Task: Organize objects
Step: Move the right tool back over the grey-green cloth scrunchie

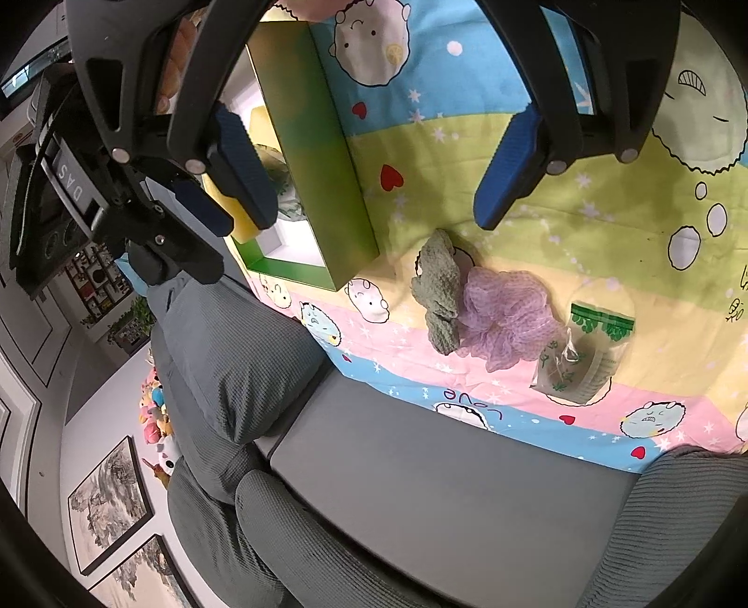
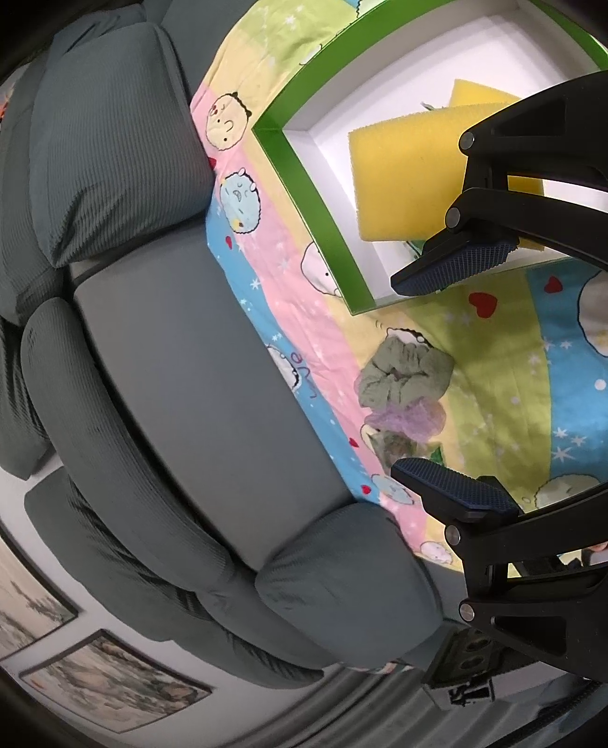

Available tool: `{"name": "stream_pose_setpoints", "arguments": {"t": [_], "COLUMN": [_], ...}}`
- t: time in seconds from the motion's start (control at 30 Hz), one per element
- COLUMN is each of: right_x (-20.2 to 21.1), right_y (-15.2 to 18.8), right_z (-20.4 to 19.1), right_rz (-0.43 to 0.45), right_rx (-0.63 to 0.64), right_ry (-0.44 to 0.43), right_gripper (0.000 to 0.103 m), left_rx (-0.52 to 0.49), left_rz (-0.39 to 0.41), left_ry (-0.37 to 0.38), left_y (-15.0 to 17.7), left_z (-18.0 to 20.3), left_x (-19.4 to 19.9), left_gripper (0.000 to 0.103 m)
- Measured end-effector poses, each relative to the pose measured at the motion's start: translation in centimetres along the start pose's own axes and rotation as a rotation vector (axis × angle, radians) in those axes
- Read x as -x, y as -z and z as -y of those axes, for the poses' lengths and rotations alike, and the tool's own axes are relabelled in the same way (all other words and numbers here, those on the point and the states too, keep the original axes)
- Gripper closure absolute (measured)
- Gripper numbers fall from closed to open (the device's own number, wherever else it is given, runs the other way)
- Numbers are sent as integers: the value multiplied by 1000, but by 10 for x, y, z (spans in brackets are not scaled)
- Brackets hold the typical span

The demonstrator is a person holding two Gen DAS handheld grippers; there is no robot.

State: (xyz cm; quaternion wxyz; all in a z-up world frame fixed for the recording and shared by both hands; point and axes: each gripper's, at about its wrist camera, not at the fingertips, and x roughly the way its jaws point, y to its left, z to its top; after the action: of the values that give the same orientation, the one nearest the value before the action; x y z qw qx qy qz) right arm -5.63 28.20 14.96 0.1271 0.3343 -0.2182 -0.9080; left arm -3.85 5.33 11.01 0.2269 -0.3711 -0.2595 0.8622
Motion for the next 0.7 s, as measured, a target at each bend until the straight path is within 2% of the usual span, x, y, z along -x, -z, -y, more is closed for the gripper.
{"name": "stream_pose_setpoints", "arguments": {"t": [0.7], "right_x": [-7], "right_y": [4], "right_z": [-10], "right_rz": [-29], "right_rx": [30], "right_ry": [-8], "right_gripper": [29], "left_rx": [31], "left_rz": [5], "left_ry": [-84], "left_y": [-5], "left_z": [-17], "left_x": [3], "left_gripper": [17]}}
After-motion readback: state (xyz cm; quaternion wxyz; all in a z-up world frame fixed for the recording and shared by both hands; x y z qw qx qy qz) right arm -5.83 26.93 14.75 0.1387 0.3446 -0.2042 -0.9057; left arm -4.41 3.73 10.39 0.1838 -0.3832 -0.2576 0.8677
